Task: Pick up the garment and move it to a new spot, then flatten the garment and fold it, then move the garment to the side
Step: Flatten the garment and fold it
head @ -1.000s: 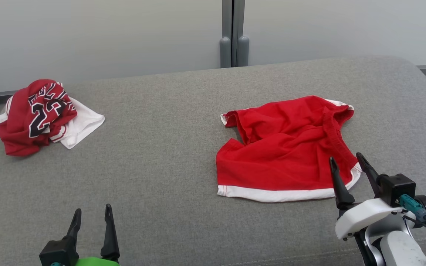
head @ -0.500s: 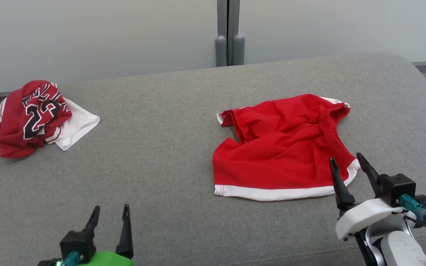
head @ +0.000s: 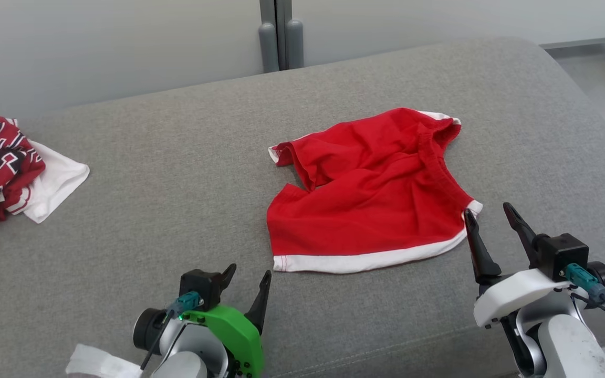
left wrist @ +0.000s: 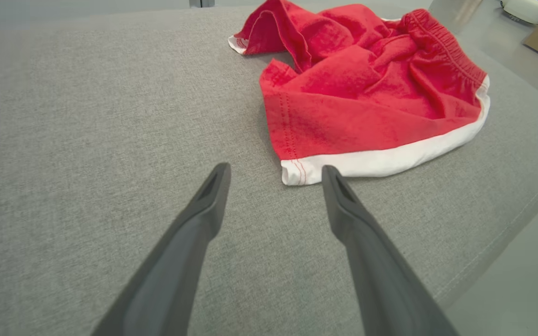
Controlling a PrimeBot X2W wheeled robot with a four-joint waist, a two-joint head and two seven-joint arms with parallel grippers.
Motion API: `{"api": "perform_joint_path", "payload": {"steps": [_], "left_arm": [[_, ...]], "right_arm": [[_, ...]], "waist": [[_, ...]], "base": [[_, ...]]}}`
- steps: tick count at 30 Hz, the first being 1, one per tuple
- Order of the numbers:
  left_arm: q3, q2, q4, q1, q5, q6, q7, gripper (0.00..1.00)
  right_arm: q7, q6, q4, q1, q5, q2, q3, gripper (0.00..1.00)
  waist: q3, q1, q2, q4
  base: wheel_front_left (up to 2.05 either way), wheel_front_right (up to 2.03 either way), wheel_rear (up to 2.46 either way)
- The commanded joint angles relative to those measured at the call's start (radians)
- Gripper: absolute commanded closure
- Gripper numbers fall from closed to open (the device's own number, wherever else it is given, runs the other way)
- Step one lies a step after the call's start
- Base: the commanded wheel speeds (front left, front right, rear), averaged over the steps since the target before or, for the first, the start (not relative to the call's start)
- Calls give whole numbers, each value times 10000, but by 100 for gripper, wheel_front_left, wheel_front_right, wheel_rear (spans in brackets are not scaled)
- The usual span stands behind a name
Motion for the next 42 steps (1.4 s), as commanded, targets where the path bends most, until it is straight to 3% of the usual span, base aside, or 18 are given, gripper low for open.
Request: {"api": "perform_joint_path", "payload": {"steps": [1,14,18,33,35,37,39,40,41,42], "left_arm": [[-14,-104,464,-381,-38,-153,29,0],[-134,-649,2555,-1409,-212,-631,-226,0],[-55,-767,3044,-1575,-370,-565,-216,0],[-417,-1107,3641,-2031,-261,-799,-732,0],[-422,-1162,3821,-2114,-323,-810,-851,31],[-363,-1181,3945,-2177,-387,-754,-977,51],[-373,-1200,4115,-2237,-406,-751,-1051,67],[-373,-1200,4115,-2237,-406,-751,-1051,67],[-462,-1214,4305,-2298,-319,-743,-1080,100],[-495,-1224,4384,-2326,-290,-762,-1111,100]], "right_arm": [[-87,-14,8,-185,-52,-25,3,0],[-284,-14,191,-452,-28,26,-26,0],[-347,-14,250,-492,-34,48,-63,0],[-444,-14,386,-565,-124,150,-53,0],[-454,-16,416,-631,-113,120,-40,0],[-448,-14,430,-657,-108,99,-42,0],[-450,-16,449,-655,-101,83,-52,0],[-450,-16,449,-655,-101,83,-52,0],[-462,-16,463,-655,-109,75,-73,0],[-467,-16,469,-652,-99,66,-85,0]], "waist": [[458,0,0,-533],[915,0,0,-1354],[965,0,0,-1441],[1008,0,0,-1485],[1022,0,0,-1540],[1038,0,0,-1573],[1050,0,0,-1595],[1050,0,0,-1595],[1062,0,0,-1602],[1067,0,0,-1597]], "base": [[0,0,0],[0,0,0],[0,0,0],[0,0,0],[0,0,0],[0,0,0],[0,0,0],[0,0,0],[0,0,0],[0,0,0]]}}
